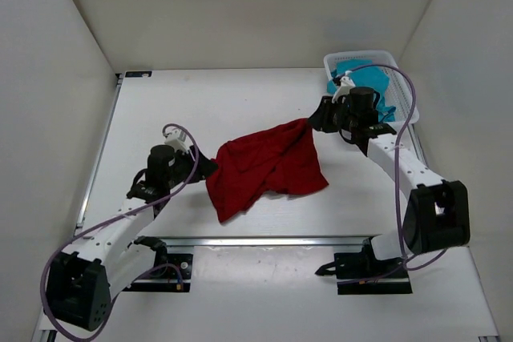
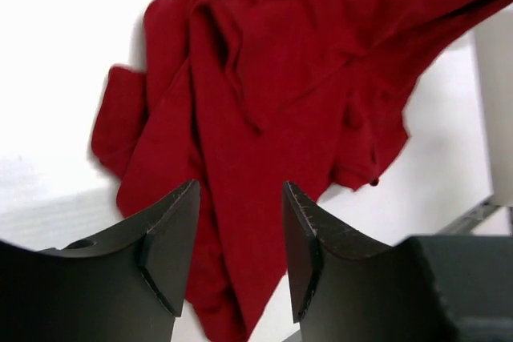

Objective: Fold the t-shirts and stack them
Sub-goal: Move the tshirt to the center of the board

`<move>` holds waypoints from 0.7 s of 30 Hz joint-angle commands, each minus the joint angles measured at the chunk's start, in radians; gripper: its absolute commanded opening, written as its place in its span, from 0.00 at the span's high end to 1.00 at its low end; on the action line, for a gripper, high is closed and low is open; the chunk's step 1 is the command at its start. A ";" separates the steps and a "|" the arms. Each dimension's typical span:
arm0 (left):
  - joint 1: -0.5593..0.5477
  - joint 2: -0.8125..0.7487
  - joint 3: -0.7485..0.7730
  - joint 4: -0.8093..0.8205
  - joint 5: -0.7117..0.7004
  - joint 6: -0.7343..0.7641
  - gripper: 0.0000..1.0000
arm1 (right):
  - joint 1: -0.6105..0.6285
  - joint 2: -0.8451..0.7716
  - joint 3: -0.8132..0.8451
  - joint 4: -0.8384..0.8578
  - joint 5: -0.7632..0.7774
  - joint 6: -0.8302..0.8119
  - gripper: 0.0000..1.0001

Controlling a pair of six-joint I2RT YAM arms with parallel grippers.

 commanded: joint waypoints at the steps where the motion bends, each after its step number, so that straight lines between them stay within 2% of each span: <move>1: -0.094 0.007 -0.027 0.026 -0.113 -0.006 0.44 | 0.050 -0.145 -0.042 0.117 0.054 0.031 0.74; 2: -0.136 0.027 -0.029 0.055 -0.147 -0.011 0.44 | 0.061 -0.154 -0.053 0.062 0.081 0.029 0.70; 4: -0.176 0.091 0.015 0.064 -0.196 0.009 0.42 | 0.087 -0.209 -0.081 -0.004 0.208 0.051 0.54; 6: -0.176 0.183 0.072 0.055 -0.216 0.034 0.43 | 0.104 -0.254 -0.142 -0.097 0.301 0.070 0.48; 8: -0.161 0.235 0.130 0.078 -0.222 0.029 0.40 | 0.092 -0.324 -0.196 -0.137 0.369 0.112 0.47; 9: -0.171 0.264 0.157 0.078 -0.246 0.034 0.37 | 0.077 -0.360 -0.245 -0.154 0.377 0.138 0.49; 10: -0.176 0.300 0.173 0.083 -0.248 0.038 0.37 | 0.068 -0.377 -0.271 -0.155 0.370 0.162 0.52; 11: -0.191 0.321 0.206 0.074 -0.277 0.053 0.35 | 0.052 -0.389 -0.327 -0.149 0.354 0.172 0.61; 12: -0.211 0.369 0.242 0.065 -0.299 0.079 0.36 | 0.042 -0.391 -0.374 -0.145 0.328 0.187 0.66; 13: -0.216 0.419 0.256 0.049 -0.332 0.096 0.34 | 0.045 -0.389 -0.392 -0.148 0.324 0.190 0.67; 17: -0.204 0.570 0.335 0.015 -0.305 0.098 0.32 | 0.115 -0.335 -0.428 -0.200 0.408 0.204 0.61; 20: -0.224 0.581 0.339 0.046 -0.299 0.093 0.27 | 0.121 -0.340 -0.469 -0.183 0.419 0.215 0.48; 21: -0.237 0.585 0.347 0.058 -0.341 0.095 0.24 | 0.114 -0.348 -0.499 -0.157 0.396 0.228 0.43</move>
